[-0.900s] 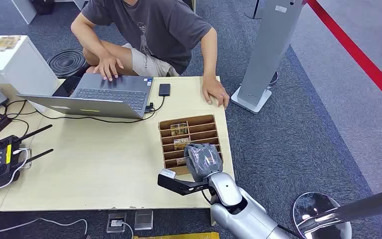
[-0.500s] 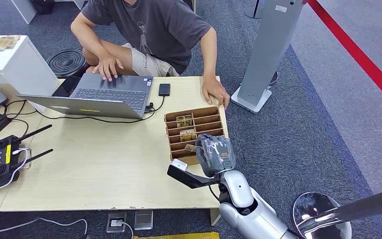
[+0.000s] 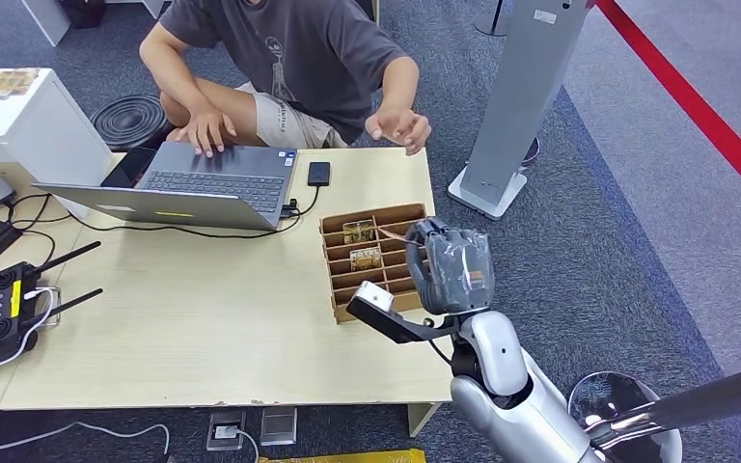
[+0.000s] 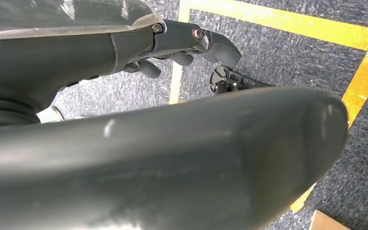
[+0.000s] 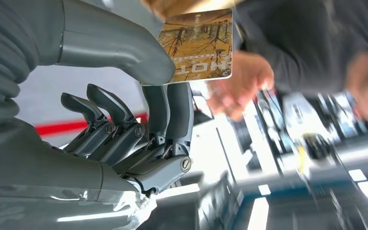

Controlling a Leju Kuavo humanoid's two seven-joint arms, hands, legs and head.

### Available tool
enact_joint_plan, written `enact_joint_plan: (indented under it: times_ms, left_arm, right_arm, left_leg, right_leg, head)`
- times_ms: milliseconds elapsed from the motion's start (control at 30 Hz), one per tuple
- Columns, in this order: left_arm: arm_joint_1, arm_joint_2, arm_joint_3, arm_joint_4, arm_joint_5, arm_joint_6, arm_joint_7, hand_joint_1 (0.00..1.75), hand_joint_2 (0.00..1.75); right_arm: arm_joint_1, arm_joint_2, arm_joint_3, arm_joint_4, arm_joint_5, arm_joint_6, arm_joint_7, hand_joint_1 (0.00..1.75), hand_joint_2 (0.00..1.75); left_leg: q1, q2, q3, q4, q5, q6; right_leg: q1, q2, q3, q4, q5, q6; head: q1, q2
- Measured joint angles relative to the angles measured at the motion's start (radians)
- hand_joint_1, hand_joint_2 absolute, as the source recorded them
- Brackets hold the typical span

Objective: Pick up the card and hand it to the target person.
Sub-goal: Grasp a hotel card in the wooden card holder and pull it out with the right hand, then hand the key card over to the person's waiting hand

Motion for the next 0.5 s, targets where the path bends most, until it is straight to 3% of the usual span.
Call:
enact_joint_plan:
  times_ms: [500]
  left_arm:
    - [-0.001, 0.0, 0.0, 0.0, -0.012, -0.005, -0.003, 0.0, 0.0]
  right_arm:
    - [-0.124, -0.02, -0.023, -0.146, 0.143, -0.099, -0.062, 1.7, 1.75]
  left_leg:
    - [0.0, 0.0, 0.0, 0.0, 0.0, 0.0]
  right_leg:
    - [0.0, 0.0, 0.0, 0.0, 0.0, 0.0]
  head:
    - [0.0, 0.0]
